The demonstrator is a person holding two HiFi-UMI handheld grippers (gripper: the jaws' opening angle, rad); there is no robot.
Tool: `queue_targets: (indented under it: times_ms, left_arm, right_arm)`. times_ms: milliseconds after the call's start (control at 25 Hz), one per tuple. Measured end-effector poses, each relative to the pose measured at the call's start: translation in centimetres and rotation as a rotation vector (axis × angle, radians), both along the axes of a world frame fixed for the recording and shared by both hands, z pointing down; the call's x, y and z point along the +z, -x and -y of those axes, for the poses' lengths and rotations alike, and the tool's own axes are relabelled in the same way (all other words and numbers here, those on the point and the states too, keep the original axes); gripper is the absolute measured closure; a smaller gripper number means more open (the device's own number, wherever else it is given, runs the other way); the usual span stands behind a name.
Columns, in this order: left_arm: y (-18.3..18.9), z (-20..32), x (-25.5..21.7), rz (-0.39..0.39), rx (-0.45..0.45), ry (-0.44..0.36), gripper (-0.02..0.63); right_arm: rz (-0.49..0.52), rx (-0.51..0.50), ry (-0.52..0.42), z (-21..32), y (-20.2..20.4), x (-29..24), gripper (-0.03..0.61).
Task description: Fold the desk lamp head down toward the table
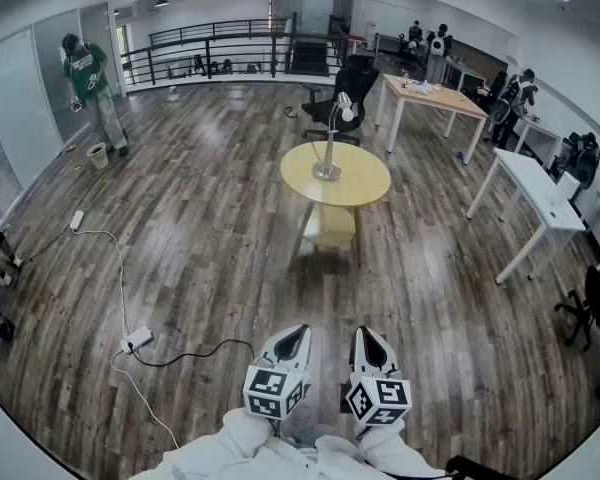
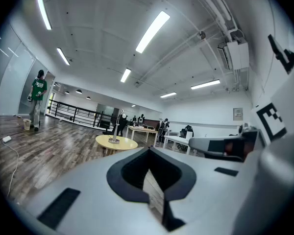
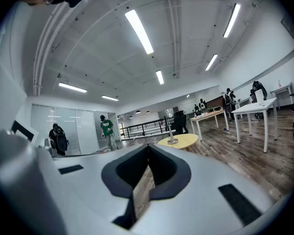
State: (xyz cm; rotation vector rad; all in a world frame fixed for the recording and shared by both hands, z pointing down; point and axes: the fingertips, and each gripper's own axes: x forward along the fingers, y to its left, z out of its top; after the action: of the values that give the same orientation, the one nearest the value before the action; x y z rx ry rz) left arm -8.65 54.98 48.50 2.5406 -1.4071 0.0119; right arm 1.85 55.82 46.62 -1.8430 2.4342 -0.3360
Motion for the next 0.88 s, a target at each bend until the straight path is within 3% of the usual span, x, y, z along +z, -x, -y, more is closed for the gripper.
queue_targets:
  times_ms: [360, 880]
  left_arm:
    - [-1.2, 7.1, 0.9, 0.01, -0.017, 0.006, 0.615]
    - [-4.3, 20.9, 0.7, 0.013, -0.084, 0.009, 0.615]
  right_arm:
    - [-0.015, 0.01, -0.004, 7.0, -1.7, 0.3, 0.566]
    - [-0.003, -0.055, -0.019, 22.0, -4.9, -0.7, 0.566]
